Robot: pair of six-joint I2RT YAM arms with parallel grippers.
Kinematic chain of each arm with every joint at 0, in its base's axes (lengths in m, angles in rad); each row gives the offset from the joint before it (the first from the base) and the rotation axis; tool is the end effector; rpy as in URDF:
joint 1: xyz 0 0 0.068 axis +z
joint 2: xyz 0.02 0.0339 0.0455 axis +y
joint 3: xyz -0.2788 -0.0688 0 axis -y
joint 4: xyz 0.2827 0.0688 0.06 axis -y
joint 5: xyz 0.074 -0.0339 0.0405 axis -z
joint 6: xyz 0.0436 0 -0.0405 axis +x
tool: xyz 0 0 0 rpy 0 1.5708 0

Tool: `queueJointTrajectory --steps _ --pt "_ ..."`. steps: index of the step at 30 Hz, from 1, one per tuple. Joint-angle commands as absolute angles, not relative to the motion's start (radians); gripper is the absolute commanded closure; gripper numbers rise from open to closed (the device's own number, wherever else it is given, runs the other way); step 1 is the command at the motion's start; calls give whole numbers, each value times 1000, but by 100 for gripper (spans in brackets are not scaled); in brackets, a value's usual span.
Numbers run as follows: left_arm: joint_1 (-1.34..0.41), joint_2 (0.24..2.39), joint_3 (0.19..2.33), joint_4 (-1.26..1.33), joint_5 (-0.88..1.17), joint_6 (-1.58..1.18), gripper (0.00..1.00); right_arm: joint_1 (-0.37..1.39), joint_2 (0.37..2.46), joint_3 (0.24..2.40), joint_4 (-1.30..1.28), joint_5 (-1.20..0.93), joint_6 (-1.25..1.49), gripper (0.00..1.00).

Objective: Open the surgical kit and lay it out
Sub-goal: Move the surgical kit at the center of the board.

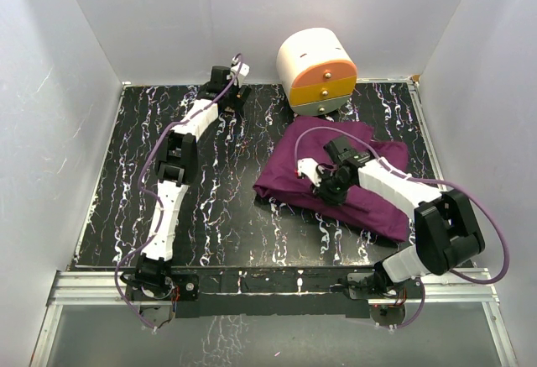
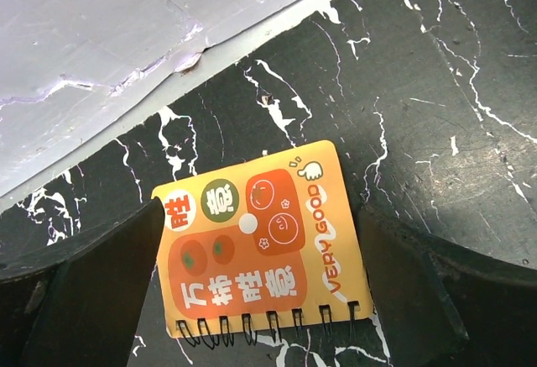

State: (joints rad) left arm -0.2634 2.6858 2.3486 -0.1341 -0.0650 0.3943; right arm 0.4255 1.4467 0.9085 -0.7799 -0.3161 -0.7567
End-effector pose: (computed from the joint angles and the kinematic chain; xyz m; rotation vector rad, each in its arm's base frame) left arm 0.6396 -0.1695 0.1460 0.6215 1.9475 0.1482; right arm 0.2566 0.1312 0.1850 -1.6172 2.3072 0.3838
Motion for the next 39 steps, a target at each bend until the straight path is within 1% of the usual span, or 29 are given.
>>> queueJointTrajectory --steps 1,4,8,16,22,30,34,39 --pt "-250 2597 2278 -203 1 394 2 485 1479 923 -722 -362 -729 97" --pt "-251 2475 2193 -202 92 375 1 522 1493 933 -719 -369 -727 100" --pt "-251 2343 2092 -210 148 368 1 589 1515 956 -725 -370 -731 100" --pt "-232 2120 1898 -237 82 370 1 754 1625 1073 -734 -403 -745 100" --pt "-208 1943 1729 -240 43 359 2 834 1734 1182 -739 -423 -776 100" --pt "-199 1726 1475 -233 1 377 1 822 1868 1302 -730 -353 -810 100" --pt "-193 1658 1401 -204 -22 375 2 795 1914 1360 -733 -349 -818 100" --pt "-182 1626 1372 -196 -17 365 2 761 1991 1463 -746 -343 -820 99"
